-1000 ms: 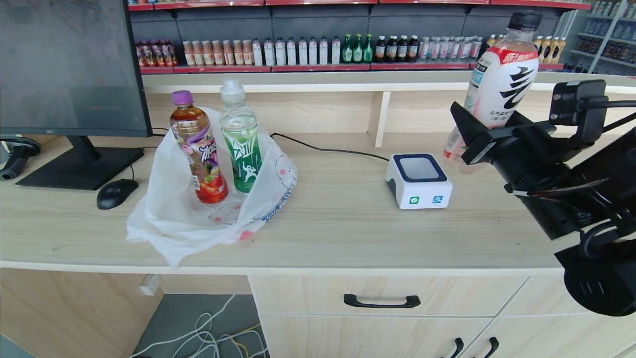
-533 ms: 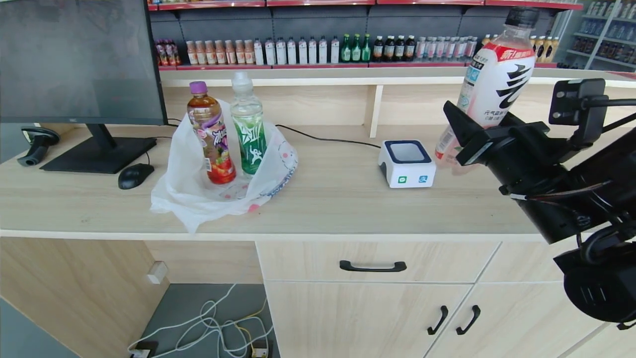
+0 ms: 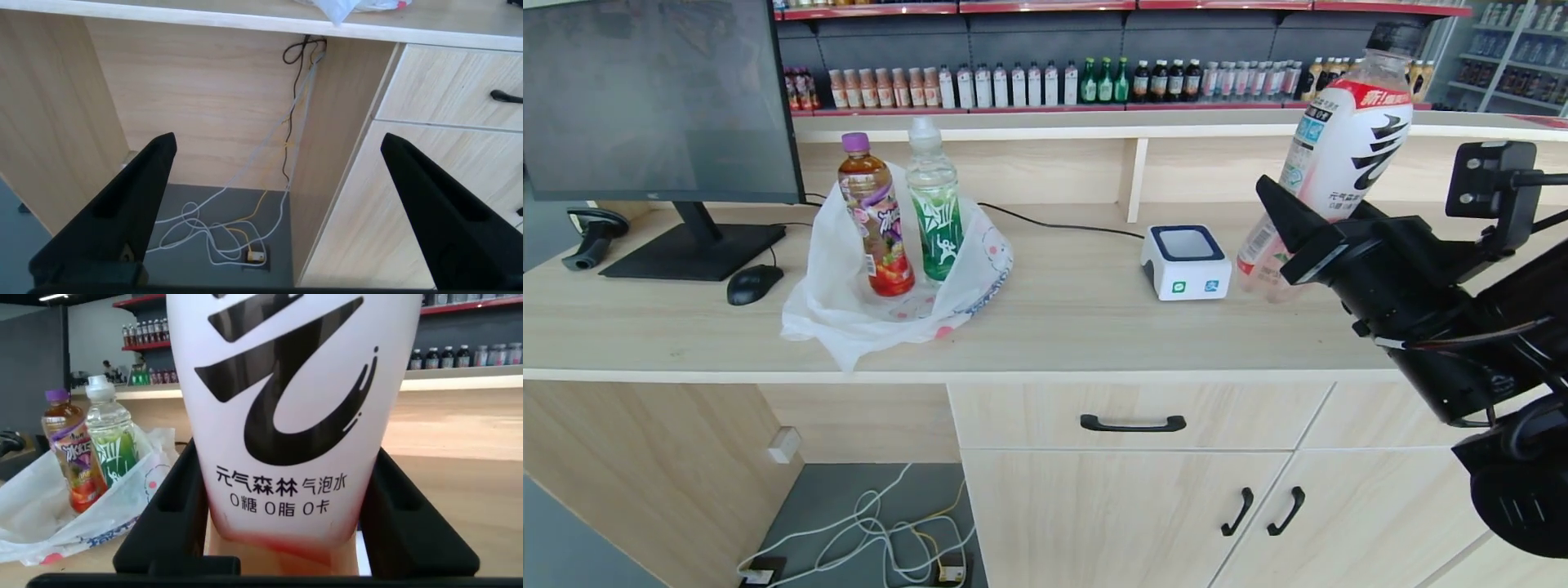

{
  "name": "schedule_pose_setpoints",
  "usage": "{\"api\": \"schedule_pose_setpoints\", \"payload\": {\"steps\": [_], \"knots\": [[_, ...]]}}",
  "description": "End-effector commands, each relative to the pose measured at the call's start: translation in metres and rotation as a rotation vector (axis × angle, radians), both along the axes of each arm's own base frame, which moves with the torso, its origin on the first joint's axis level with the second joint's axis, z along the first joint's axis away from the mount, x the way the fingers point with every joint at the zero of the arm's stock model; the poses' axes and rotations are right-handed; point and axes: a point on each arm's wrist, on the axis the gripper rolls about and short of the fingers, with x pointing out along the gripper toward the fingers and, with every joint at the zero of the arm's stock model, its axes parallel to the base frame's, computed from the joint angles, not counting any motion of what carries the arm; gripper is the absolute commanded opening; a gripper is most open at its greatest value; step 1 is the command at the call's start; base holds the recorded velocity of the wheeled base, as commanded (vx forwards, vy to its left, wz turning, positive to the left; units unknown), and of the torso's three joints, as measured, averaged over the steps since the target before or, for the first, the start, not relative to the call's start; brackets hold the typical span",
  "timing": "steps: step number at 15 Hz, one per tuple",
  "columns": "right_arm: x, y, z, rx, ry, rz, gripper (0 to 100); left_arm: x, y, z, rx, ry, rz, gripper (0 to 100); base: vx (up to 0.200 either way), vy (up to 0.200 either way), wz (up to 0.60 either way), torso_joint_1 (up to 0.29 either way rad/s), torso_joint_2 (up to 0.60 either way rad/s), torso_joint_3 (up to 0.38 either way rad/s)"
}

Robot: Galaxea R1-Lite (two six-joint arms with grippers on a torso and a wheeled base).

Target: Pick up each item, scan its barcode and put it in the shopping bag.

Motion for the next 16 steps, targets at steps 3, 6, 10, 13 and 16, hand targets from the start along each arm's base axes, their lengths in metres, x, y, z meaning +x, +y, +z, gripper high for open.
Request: {"api": "schedule_pose_setpoints", "payload": {"steps": [3,6,10,13,16], "knots": [[-0.0020,0.0018,0.0001,0.004,0.005,0.011,0,0.0000,0.0000,0.0001,-0.005,-0.001,-0.001,100,0.000,0.200,0.00,0.009,0.00,0.002],[-0.0018,0.0019,-0.0007,0.008,0.010,0.014,0,0.0000,0.0000,0.0001,-0.006,-0.001,-0.001,100,0.000,0.200,0.00,0.001,0.00,0.004],[-0.0016,0.0020,0.0001,0.009,0.007,0.014,0,0.0000,0.0000,0.0001,-0.006,-0.001,-0.001,100,0.000,0.200,0.00,0.005,0.00,0.000],[-0.0015,0.0026,-0.0004,0.007,0.008,0.017,0,0.0000,0.0000,0.0001,-0.005,-0.001,-0.001,100,0.000,0.133,0.00,0.003,0.00,-0.002],[-0.0025,0.0060,-0.0004,0.007,0.008,0.031,0,0.0000,0.0000,0.0001,-0.006,-0.001,-0.001,100,0.000,0.000,0.00,0.000,0.00,0.000]]}}
